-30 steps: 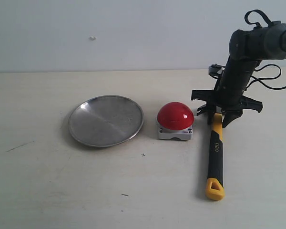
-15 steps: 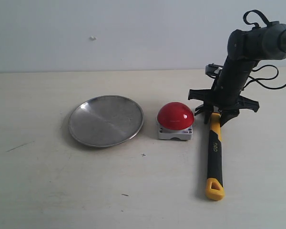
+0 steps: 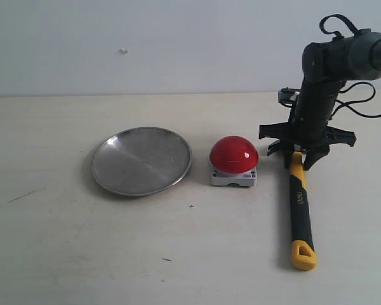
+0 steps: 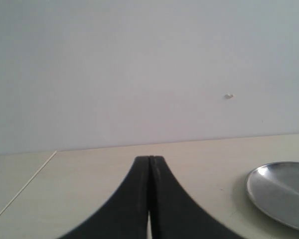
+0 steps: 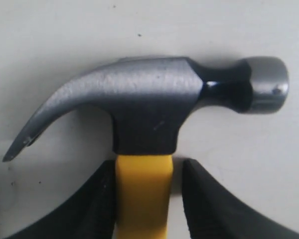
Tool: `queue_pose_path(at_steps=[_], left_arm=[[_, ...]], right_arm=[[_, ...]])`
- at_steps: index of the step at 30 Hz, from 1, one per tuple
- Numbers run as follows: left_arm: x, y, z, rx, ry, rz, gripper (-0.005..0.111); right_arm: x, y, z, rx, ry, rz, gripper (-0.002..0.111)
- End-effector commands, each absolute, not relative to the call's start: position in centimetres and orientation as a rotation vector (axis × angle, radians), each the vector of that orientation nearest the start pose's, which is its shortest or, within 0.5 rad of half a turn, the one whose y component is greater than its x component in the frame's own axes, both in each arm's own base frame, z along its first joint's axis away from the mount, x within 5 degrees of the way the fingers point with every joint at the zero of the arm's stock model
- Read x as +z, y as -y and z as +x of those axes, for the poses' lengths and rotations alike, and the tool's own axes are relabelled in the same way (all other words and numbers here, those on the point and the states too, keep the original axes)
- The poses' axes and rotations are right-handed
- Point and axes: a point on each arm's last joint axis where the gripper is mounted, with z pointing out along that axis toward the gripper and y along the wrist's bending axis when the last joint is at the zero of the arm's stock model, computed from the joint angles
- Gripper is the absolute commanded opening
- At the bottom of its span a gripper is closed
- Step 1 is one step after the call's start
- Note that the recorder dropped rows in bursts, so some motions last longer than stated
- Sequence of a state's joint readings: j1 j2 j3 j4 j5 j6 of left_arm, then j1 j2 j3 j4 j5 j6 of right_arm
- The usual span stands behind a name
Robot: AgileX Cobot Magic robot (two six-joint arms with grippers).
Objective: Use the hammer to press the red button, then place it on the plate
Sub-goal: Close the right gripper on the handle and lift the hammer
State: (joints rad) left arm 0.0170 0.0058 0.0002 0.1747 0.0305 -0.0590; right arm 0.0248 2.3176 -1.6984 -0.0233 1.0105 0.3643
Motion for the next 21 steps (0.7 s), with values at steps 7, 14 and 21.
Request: queue_pose_path(at_steps=[7, 14, 21], left_arm=[[21.05, -0.15, 5.63, 0.105, -1.512, 0.063, 0.0], [21.05, -0.15, 5.63, 0.105, -1.512, 0.063, 0.0], [21.05, -0.15, 5.63, 0.105, -1.512, 0.063, 0.0]], right_arm=[[8.54, -0.85, 44.74, -0.027, -3.099, 0.516, 0.041], [8.56, -1.2, 45.27, 0.048, -3.049, 0.504, 0.042], [8.55, -1.13, 44.92, 0.025, -3.101, 0.402, 0.029]])
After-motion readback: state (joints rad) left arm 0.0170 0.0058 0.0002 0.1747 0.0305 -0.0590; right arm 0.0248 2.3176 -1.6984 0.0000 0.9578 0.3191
